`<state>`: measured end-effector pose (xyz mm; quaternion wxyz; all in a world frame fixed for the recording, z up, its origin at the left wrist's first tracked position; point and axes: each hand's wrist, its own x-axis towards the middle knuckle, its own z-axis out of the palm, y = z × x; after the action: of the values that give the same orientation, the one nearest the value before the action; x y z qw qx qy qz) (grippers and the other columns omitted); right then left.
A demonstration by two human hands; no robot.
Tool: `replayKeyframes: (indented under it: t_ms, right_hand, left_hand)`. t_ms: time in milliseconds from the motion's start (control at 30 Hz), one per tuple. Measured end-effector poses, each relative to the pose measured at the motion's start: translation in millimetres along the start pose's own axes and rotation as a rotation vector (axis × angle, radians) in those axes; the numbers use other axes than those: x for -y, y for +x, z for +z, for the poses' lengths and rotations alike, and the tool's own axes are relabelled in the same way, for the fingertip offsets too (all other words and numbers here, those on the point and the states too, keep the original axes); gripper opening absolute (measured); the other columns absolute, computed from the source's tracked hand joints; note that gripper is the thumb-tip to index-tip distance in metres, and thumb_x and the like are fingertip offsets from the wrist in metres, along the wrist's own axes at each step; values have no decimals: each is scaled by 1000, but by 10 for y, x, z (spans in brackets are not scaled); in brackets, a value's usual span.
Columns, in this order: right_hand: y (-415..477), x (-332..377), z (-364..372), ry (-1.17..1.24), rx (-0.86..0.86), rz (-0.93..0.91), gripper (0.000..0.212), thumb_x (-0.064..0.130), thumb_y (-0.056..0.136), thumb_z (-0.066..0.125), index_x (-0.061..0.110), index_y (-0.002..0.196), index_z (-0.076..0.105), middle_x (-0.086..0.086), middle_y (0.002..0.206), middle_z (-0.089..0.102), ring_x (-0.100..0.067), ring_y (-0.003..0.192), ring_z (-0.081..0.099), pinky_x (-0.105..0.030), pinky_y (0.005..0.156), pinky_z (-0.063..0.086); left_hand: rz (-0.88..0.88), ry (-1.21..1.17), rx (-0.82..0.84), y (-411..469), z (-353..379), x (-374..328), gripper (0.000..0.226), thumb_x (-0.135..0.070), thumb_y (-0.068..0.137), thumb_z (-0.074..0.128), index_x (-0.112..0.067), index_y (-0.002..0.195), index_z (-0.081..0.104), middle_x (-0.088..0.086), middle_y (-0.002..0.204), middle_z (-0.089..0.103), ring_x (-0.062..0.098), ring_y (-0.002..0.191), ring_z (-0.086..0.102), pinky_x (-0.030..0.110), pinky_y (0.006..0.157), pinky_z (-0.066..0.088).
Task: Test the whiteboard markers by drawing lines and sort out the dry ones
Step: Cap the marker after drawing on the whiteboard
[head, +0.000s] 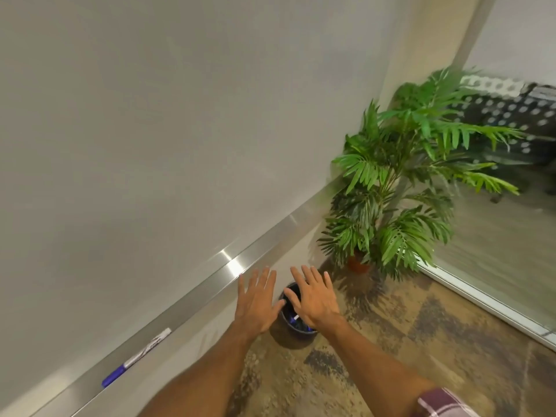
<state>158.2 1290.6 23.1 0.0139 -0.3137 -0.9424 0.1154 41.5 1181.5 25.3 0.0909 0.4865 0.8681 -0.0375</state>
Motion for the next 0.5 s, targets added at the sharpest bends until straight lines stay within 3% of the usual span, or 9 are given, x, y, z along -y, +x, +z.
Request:
replayKeyframes:
  t_ms: [233,400,433,500]
  right_hand:
    - [9,245,-100,-28,36,-91,76,70,83,-3,35,150,5,1,160,4,-23,147,0,-46,114,-7]
    - [8,423,-126,-37,59,-219,71,68,87,3,35,150,6,0,160,4,-22,147,-1,-44,112,-11]
    - [6,465,-124,-32,61,-247,69,67,89,6,35,150,7,0,160,5,-22,147,-1,-43,112,-10]
    - [-14,553,-109,-30,73,-308,68,66,90,8,34,150,8,1,160,7,-21,147,0,-44,113,-9]
  left_hand:
    - [-141,13,-30,-322,-81,194,83,-72,91,11,-25,155,-8,3,162,-17,30,148,-17,57,113,-14]
    - [-267,-53,-64,-583,-15,301,118,-78,54,-39,-27,155,-7,2,162,-17,29,148,-17,56,110,-20]
    - [-296,-65,-74,-647,-22,319,116,-78,56,-38,-27,155,-6,2,162,-16,28,148,-17,56,110,-21]
    - [-360,-73,-94,-797,-41,347,95,-78,77,-17,-27,156,-5,2,163,-13,28,149,-15,56,112,-18]
